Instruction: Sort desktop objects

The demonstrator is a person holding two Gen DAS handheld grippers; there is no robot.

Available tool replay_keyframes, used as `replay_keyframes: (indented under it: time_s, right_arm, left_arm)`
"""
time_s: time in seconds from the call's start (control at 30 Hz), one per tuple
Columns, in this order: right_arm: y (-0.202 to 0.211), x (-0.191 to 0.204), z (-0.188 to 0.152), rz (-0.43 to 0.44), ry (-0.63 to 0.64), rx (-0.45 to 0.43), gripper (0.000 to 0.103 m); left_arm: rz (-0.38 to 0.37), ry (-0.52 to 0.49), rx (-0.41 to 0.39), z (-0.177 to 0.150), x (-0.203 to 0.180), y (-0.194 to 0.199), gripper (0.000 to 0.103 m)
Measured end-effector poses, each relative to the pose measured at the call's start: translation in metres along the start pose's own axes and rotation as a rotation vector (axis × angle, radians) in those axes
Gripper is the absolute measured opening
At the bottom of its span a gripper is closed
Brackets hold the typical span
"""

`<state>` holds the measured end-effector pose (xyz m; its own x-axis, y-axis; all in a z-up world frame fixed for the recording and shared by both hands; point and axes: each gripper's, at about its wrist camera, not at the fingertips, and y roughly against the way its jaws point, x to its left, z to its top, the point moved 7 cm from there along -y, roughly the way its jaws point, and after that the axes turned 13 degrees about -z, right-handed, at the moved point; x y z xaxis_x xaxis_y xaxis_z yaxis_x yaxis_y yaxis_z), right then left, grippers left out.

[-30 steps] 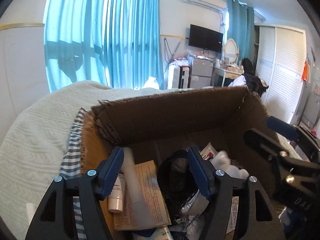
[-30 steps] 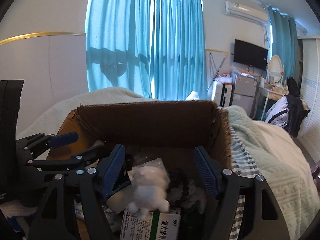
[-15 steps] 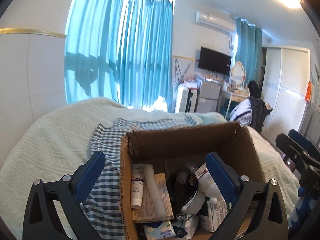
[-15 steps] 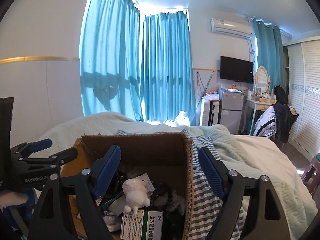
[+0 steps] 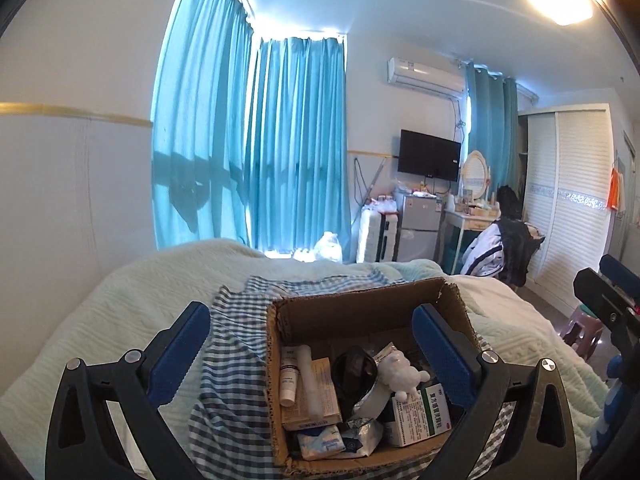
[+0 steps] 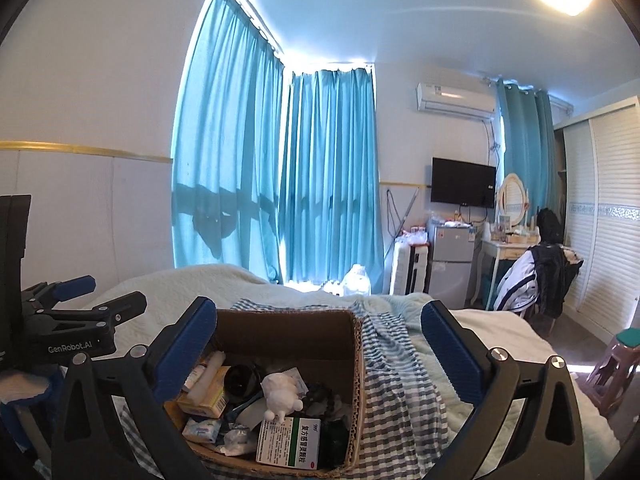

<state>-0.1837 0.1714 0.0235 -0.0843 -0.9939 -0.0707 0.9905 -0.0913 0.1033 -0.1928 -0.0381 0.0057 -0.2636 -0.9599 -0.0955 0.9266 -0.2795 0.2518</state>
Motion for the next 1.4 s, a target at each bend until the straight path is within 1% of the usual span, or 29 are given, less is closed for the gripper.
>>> replay_keyframes:
  time_s: [0.1, 0.23, 0.37, 0.53, 0.63, 0.77, 0.87, 0.97, 1.1, 1.23, 1.4]
  right_arm:
    - [0.017, -0.001, 0.002, 0.011, -0.002, -0.005, 0.103]
    - [0.036, 0.001, 0.001, 0.034, 0.003, 0.000, 0.103]
    - [0.053, 0.000, 0.003, 0.033, 0.005, -0.005, 0.103]
    - [0.078, -0.007, 0.004, 0.028, 0.002, -0.001, 0.103]
    - [0.086, -0.011, -0.003, 0.023, 0.008, 0.018, 0.103]
    - [0.098, -0.015, -0.011, 0.012, 0.027, 0.038, 0.103]
    - [0.107, -0.016, -0.017, 0.010, 0.033, 0.045, 0.103]
    - [0.113, -0.017, -0.026, 0.011, 0.032, 0.063, 0.103]
    - [0.118, -0.019, -0.052, 0.014, 0.038, 0.112, 0.103]
    - [0.112, -0.021, -0.072, 0.008, 0.047, 0.150, 0.103]
    - [0.104, -0.019, -0.078, 0.012, 0.048, 0.167, 0.103]
  left_arm:
    - [0.016, -0.010, -0.019, 0.003, -0.005, 0.020, 0.103]
    - [0.015, -0.005, -0.036, 0.003, -0.011, 0.042, 0.103]
    - [0.036, -0.017, -0.057, 0.008, -0.016, 0.059, 0.103]
    - [0.028, -0.013, -0.047, 0.001, -0.025, 0.077, 0.103]
    - [0.037, -0.015, -0.041, -0.005, -0.030, 0.086, 0.103]
    - [0.028, -0.012, -0.021, -0.012, -0.038, 0.095, 0.103]
    - [0.039, -0.015, -0.024, -0.020, -0.043, 0.103, 0.103]
    - [0.031, -0.012, -0.007, -0.031, -0.047, 0.105, 0.103]
    - [0.023, -0.018, 0.011, -0.044, -0.052, 0.106, 0.103]
    - [0.014, 0.000, 0.032, -0.062, -0.051, 0.102, 0.103]
    - [0.016, 0.016, 0.075, -0.078, -0.045, 0.088, 0.103]
